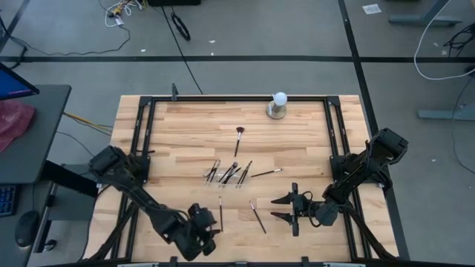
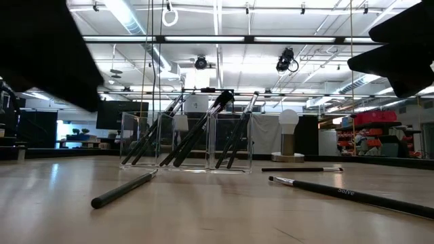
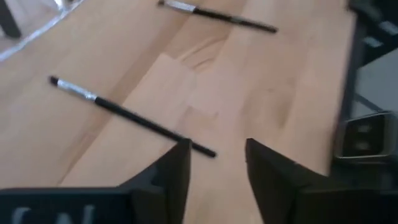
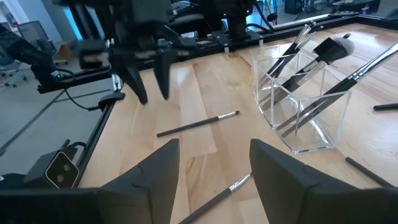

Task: Put items in baskets/containers
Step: Put the eyeshadow brush into the transparent organizer

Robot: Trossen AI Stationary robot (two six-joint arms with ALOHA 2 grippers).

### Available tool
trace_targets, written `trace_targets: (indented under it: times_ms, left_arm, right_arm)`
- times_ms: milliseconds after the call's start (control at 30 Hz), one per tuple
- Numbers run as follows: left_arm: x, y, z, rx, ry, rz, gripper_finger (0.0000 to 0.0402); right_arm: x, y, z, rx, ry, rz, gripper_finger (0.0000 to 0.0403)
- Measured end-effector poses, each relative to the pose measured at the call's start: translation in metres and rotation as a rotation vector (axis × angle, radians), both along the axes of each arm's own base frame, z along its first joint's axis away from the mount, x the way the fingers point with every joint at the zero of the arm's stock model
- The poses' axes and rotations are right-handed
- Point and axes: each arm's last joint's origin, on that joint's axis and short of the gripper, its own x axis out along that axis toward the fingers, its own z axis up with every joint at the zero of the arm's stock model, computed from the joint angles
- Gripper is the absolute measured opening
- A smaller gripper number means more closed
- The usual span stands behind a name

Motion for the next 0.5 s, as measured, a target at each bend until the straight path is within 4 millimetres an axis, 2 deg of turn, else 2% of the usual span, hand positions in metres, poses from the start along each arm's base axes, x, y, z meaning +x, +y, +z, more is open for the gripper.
trace_targets:
  times_ms: [133,233,500]
  left_arm:
    - [0.008,0.004,-0.021,0.008,0.017,0.084,0.0213]
    - [0.013,0.009,-0.035,0.006,0.019,0.164,0.0237]
    - [0.015,0.013,-0.053,0.091,-0.094,0.32,0.0229]
  right_arm:
    - [0.0,0.0,0.0,0.0,0.0,-0.001,0.0199]
    - [0.0,0.0,0.0,0.0,0.0,-0.001,0.0199]
    - [0.0,0.0,0.0,-0.001,0.001,-0.001,0.0199]
